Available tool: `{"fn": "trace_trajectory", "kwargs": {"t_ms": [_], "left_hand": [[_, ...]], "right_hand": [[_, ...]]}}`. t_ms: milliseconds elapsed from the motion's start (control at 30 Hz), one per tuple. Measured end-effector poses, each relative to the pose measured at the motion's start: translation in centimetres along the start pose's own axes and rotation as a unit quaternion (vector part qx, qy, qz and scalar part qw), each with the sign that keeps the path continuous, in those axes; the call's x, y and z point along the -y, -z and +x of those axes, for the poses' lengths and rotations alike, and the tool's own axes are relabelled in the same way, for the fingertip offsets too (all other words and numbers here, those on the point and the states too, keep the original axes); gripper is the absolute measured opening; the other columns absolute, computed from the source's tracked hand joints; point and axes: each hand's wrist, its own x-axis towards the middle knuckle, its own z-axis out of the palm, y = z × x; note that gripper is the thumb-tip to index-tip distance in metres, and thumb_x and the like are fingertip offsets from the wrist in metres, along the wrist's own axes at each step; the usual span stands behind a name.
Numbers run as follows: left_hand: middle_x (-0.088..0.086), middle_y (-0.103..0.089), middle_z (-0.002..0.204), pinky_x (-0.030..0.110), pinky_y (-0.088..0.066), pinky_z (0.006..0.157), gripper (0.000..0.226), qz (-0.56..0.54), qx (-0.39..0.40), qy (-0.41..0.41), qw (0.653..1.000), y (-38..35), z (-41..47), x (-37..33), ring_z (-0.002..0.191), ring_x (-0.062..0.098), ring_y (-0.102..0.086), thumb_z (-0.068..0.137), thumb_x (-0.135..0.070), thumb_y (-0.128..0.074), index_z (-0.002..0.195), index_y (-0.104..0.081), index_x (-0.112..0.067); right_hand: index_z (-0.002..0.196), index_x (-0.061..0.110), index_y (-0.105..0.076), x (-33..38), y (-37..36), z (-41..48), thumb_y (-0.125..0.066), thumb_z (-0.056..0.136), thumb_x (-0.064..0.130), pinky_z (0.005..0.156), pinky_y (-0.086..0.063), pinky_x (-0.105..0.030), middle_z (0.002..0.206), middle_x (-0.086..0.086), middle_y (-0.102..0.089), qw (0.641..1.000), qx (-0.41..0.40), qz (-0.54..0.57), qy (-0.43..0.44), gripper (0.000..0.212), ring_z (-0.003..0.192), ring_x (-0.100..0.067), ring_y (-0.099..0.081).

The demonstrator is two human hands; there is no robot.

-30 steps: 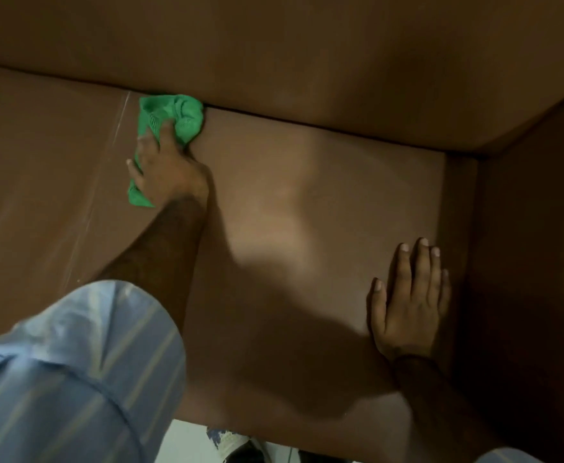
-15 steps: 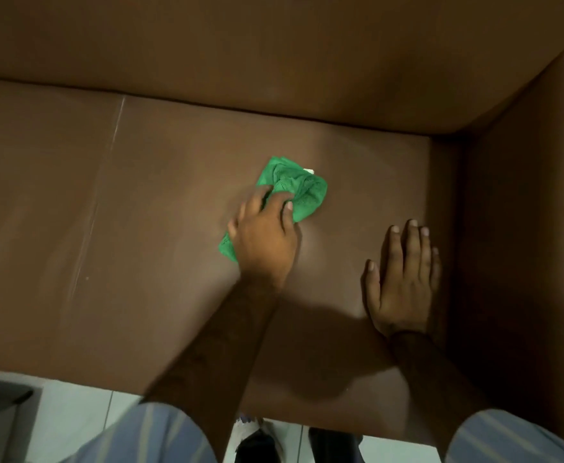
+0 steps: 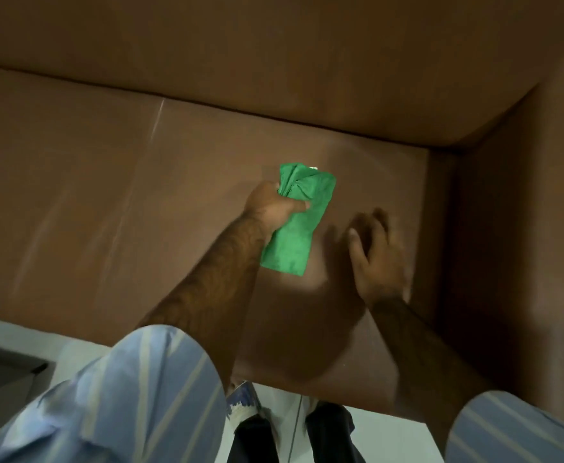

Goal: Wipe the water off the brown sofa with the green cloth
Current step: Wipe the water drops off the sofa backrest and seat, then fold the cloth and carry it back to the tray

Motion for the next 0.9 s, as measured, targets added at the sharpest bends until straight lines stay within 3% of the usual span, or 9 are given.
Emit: {"fn": "trace_trajectory", "kwargs": {"t_ms": [67,167,267,433,567,633,733,833,900], "left_hand": [[0.013,-0.078,0.103,0.043,-0.062,0.084,0.036,-0.122,0.045,-0.009,0.991,1.3,-1.8,0.3,0.093,0.031,-0.076,0.078,-0.009,-0.082,0.111,-0.069,-0.003],[0.014,-0.076,0.112,0.041,-0.062,0.085,0.037,-0.231,0.066,-0.036,0.970,4.2,-4.4,0.4,0.100,0.029,-0.074,0.085,-0.011,-0.076,0.120,-0.066,-0.002],[0.020,-0.071,0.120,0.044,-0.061,0.087,0.039,-0.314,0.014,-0.063,0.947,8.2,-7.2,0.4,0.105,0.034,-0.072,0.088,-0.006,-0.072,0.125,-0.062,0.001],[0.017,-0.068,0.126,0.050,-0.058,0.092,0.046,-0.418,-0.092,-0.108,0.898,17.9,-12.8,2.0,0.112,0.034,-0.068,0.085,0.002,-0.070,0.129,-0.058,-0.004],[0.018,-0.065,0.132,0.056,-0.054,0.097,0.056,-0.465,-0.145,-0.101,0.868,25.6,-18.2,5.1,0.117,0.034,-0.066,0.083,0.004,-0.072,0.135,-0.053,-0.007],[0.021,-0.065,0.131,0.057,-0.057,0.091,0.056,-0.496,-0.202,-0.093,0.839,29.3,-21.2,7.1,0.115,0.036,-0.067,0.081,0.006,-0.073,0.133,-0.052,-0.004],[0.023,-0.065,0.129,0.048,-0.063,0.078,0.044,-0.544,-0.262,-0.109,0.789,35.1,-26.1,11.1,0.114,0.036,-0.067,0.086,0.005,-0.068,0.127,-0.056,-0.001],[0.022,-0.068,0.123,0.042,-0.064,0.074,0.039,-0.593,-0.297,-0.133,0.737,40.0,-30.8,15.4,0.106,0.032,-0.071,0.091,0.007,-0.061,0.129,-0.054,0.002],[0.020,-0.068,0.118,0.042,-0.064,0.072,0.035,-0.615,-0.333,-0.146,0.700,42.6,-33.8,18.3,0.100,0.030,-0.073,0.092,0.009,-0.058,0.126,-0.054,0.001]], "right_hand": [[0.142,0.014,-0.064,3.6,0.7,0.7,-0.058,0.108,0.038,0.115,-0.051,-0.043,0.142,-0.003,-0.069,0.977,0.088,0.190,0.043,0.041,0.134,-0.020,-0.064],[0.136,0.014,-0.069,9.8,1.2,0.7,-0.064,0.107,0.030,0.099,-0.061,-0.033,0.127,-0.003,-0.079,0.866,0.281,0.410,-0.045,0.034,0.118,-0.019,-0.076],[0.126,0.012,-0.076,14.1,1.1,-0.1,-0.073,0.100,0.027,0.082,-0.063,-0.022,0.117,-0.006,-0.082,0.836,0.383,0.388,-0.070,0.029,0.107,-0.019,-0.080],[0.120,0.011,-0.078,22.3,0.8,-2.2,-0.076,0.096,0.028,0.072,-0.064,-0.025,0.112,-0.008,-0.083,0.814,0.419,0.392,-0.086,0.029,0.098,-0.018,-0.082],[0.119,0.010,-0.078,30.2,-0.4,-4.9,-0.074,0.099,0.027,0.080,-0.068,-0.032,0.113,-0.010,-0.083,0.795,0.439,0.406,-0.101,0.027,0.099,-0.022,-0.081],[0.112,0.009,-0.075,34.4,-1.4,-7.1,-0.074,0.098,0.019,0.075,-0.066,-0.031,0.104,-0.010,-0.082,0.798,0.430,0.411,-0.097,0.017,0.089,-0.021,-0.079],[0.120,0.010,-0.065,40.6,-3.7,-10.9,-0.075,0.097,0.010,0.074,-0.063,-0.029,0.107,-0.011,-0.077,0.802,0.431,0.410,-0.060,0.025,0.086,-0.018,-0.074],[0.137,0.009,-0.059,46.7,-6.7,-15.6,-0.068,0.101,0.007,0.090,-0.061,-0.035,0.126,-0.016,-0.073,0.747,0.504,0.427,-0.076,0.037,0.095,-0.019,-0.074],[0.141,0.007,-0.062,50.2,-8.9,-19.7,-0.066,0.102,0.011,0.093,-0.064,-0.037,0.131,-0.014,-0.075,0.710,0.590,0.373,-0.088,0.039,0.099,-0.020,-0.076]]}}
